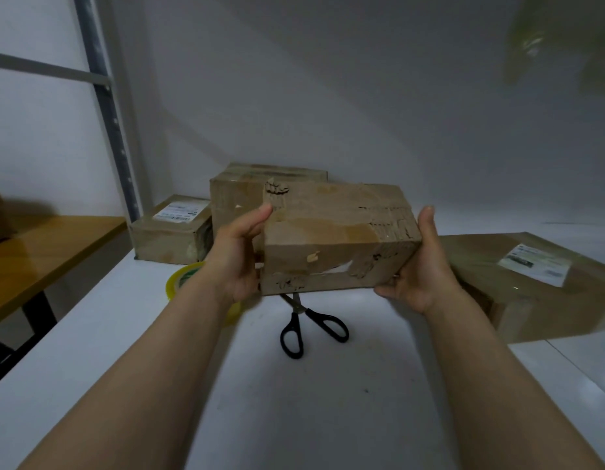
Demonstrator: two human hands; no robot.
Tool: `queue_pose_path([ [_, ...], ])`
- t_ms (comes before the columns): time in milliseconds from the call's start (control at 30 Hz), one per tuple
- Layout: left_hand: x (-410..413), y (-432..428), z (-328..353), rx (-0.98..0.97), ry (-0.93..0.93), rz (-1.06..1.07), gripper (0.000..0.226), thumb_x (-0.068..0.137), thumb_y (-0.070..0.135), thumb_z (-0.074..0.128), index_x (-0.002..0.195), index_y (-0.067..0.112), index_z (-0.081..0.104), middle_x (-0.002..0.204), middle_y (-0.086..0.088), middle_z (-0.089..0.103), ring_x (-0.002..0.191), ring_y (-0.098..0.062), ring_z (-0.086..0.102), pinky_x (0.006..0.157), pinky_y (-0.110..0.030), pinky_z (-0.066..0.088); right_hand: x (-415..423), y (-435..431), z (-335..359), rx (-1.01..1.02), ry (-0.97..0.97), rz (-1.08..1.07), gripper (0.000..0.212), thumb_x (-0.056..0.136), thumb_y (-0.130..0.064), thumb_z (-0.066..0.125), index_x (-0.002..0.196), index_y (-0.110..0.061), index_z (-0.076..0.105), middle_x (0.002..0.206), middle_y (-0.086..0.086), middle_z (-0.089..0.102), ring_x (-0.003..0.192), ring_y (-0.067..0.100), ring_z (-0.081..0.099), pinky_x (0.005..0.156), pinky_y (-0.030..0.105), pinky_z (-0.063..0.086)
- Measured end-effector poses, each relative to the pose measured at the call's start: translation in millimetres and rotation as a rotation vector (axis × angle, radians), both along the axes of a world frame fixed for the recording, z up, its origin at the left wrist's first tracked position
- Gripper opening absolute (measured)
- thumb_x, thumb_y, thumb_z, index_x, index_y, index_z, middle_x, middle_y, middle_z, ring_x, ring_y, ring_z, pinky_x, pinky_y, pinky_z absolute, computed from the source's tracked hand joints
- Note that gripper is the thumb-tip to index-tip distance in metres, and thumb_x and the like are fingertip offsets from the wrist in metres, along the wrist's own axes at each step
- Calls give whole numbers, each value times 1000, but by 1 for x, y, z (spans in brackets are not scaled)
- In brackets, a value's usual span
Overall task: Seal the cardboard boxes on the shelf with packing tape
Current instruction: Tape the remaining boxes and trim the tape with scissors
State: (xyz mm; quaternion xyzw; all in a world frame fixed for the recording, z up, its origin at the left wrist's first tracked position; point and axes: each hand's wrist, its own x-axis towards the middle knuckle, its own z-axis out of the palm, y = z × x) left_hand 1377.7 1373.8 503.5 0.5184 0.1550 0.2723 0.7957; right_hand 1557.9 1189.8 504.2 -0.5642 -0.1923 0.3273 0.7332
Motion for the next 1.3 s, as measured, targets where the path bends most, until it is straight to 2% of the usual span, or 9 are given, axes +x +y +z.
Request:
queue_pose_path([
  [100,3,-7,6,19,27,94,22,84,41,67,75,25,80,84,-3,76,99,-31,64,93,-51,53,2,2,-4,-1,85,-28,91,79,-93,14,134,-38,62,137,10,61,134,40,48,114,70,25],
  [200,5,-7,7,-12,10,143,19,83,37,67,72,26,76,79,-1,76,96,-30,63,84,-45,55,0,3,-3,-80,101,-141,90,85,-88,15,138,-29,57,130,16,61,116,40,60,97,69,46],
  [367,1,5,6,-196,-19,151,47,69,51,74,102,18,74,118,-13,73,112,-39,64,86,-55,52,3,-4,6,-347,-90,-304,35,106,-33,40,115,-4,57,94,15,61,74,28,63,80,49,61],
  [533,-1,11,9,-278,-26,134,39,75,54,69,100,24,72,114,-10,74,105,-40,66,92,-59,46,-33,-9,18,-682,-617,159,29,100,-22,57,76,-7,65,60,6,67,52,16,59,50,25,48],
  [800,3,8,4,-227,66,130,58,61,57,76,107,21,73,122,-10,72,112,-38,64,95,-56,45,-89,46,-18,-800,-1352,445,52,81,-62,72,109,-20,59,110,-1,54,99,18,56,82,35,50],
  [900,2,8,4,-206,68,139,58,62,57,77,106,21,74,123,-12,71,113,-38,64,97,-56,46,-93,47,-18,-830,-1366,557,42,90,-42,70,126,-26,58,126,2,41,122,22,44,97,35,46],
  [1033,-1,7,7,-185,75,111,46,71,56,71,99,21,74,111,-12,74,106,-39,66,91,-54,48,-95,31,0,-841,-1419,817,25,89,-26,70,111,-31,61,110,-8,44,104,15,49,81,29,46],
  [1133,-1,6,7,-157,89,73,35,74,55,69,79,22,81,104,-11,76,107,-39,65,96,-56,45,-97,20,10,-796,-1374,1013,25,85,-26,78,107,-28,68,114,-9,54,102,11,55,91,33,52],
  [1300,0,-1,4,-102,154,50,35,66,54,73,82,24,82,121,-15,71,117,-40,62,102,-60,42,-100,14,12,-685,-1318,1113,23,86,-27,78,108,-27,72,108,-13,62,97,6,59,91,29,52],
])
